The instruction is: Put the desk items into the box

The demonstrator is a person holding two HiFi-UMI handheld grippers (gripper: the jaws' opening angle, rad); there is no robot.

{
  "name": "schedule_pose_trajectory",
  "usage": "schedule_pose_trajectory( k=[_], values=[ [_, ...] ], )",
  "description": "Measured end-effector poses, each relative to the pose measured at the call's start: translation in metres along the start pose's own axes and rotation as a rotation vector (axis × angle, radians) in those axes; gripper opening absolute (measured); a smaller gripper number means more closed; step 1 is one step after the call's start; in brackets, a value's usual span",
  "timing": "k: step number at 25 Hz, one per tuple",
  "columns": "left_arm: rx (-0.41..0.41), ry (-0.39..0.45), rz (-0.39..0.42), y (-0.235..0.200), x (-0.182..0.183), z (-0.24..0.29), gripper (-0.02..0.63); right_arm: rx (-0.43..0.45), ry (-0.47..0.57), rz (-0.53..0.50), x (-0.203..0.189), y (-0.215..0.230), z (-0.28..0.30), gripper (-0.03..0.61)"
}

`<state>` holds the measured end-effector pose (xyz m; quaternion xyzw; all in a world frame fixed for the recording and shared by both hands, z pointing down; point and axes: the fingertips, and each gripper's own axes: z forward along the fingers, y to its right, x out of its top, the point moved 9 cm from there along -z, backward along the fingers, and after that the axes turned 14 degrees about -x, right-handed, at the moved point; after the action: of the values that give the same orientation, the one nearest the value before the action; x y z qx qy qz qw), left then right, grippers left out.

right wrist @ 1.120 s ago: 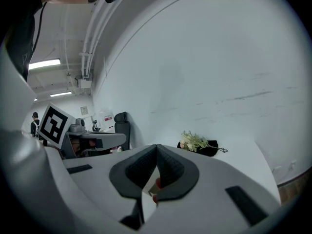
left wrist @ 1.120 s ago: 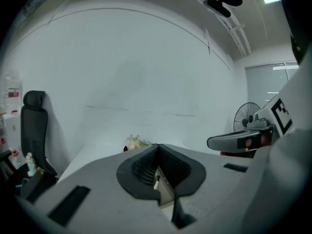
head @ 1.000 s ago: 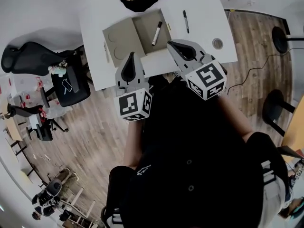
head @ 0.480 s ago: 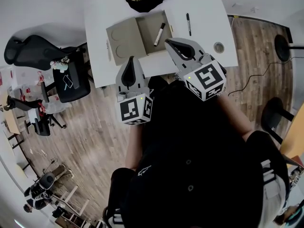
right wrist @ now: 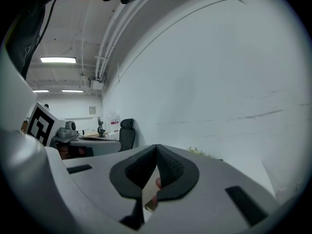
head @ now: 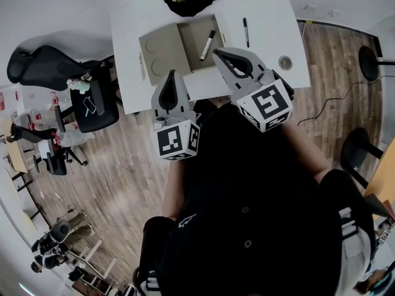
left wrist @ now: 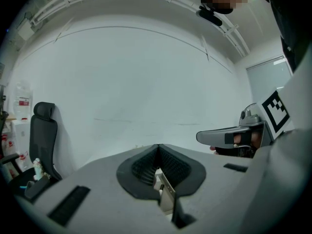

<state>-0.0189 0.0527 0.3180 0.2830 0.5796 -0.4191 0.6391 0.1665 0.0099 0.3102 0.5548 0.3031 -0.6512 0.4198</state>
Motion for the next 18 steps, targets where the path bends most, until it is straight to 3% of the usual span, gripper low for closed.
schedule_pose_trajectory(
  k=[18],
  values=[
    [0.001, -0.015, -0.016, -0.006, -0.006, -0.001, 0.008, 0.036, -0.008, -0.029, -0.003, -0.010, 0.001, -0.002]
  ],
)
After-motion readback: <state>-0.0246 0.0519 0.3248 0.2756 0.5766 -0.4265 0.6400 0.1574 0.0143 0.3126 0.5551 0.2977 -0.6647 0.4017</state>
